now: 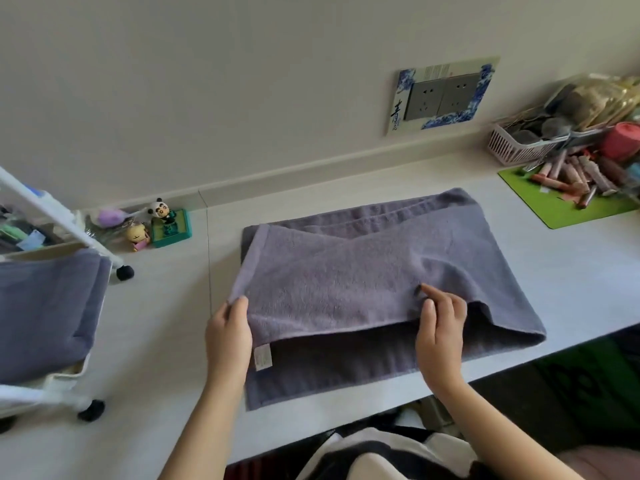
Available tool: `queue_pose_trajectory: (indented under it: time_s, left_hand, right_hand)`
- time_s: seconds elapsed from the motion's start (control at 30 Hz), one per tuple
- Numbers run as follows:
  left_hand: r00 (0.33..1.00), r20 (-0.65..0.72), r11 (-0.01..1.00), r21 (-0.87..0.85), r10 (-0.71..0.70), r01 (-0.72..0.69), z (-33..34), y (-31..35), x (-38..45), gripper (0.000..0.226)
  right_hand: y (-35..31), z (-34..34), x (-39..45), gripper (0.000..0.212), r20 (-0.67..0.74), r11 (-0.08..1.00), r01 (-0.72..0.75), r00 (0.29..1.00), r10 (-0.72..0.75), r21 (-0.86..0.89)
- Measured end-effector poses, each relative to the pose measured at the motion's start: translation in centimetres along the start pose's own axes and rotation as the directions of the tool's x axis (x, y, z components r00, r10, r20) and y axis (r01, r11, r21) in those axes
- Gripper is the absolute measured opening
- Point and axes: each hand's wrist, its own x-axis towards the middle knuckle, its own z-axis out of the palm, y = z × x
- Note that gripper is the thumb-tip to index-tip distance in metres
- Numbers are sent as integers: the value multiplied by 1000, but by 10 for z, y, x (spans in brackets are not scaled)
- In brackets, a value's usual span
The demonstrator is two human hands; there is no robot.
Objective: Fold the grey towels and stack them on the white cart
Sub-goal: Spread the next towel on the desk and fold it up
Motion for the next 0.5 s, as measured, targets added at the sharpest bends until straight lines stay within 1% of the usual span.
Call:
queue_pose_trajectory:
  time_s: [0.03, 0.1, 0.13, 0.17, 0.23, 0.33, 0.4, 0.5]
  left_hand:
    - [998, 27, 983, 179, -50, 44, -8, -23, 0, 32]
    - [968, 153, 879, 465, -199, 107, -11, -67, 6, 33]
    - [954, 179, 823, 559, -239, 101, -11, -86, 8, 31]
    - [955, 187, 789, 610, -230, 71, -10, -99, 9, 31]
    - [979, 152, 770, 638, -137, 8, -5, -110, 9, 36]
    - [997, 66, 778, 628, -28, -20, -2, -113, 5, 40]
    - [999, 15, 797, 603, 37, -38, -1, -119, 1, 36]
    - [993, -12, 778, 623, 120, -86, 3, -127, -2, 23]
  right_hand:
    - [13, 4, -10, 29, 70, 998, -32, 997, 36, -57]
    - [32, 8, -22, 29, 176, 982, -78, 978, 109, -173]
    - [39, 11, -26, 31, 216, 973, -103, 965, 149, -207]
    - [44, 12, -27, 32, 238, 965, -124, 955, 179, -230]
    - [51, 12, -29, 33, 254, 956, -141, 945, 207, -256]
    - [54, 15, -28, 29, 264, 951, -104, 947, 185, -293]
    - [56, 16, -26, 23, 269, 946, -71, 950, 162, -317]
    - [63, 14, -27, 15, 296, 936, -3, 949, 114, -352]
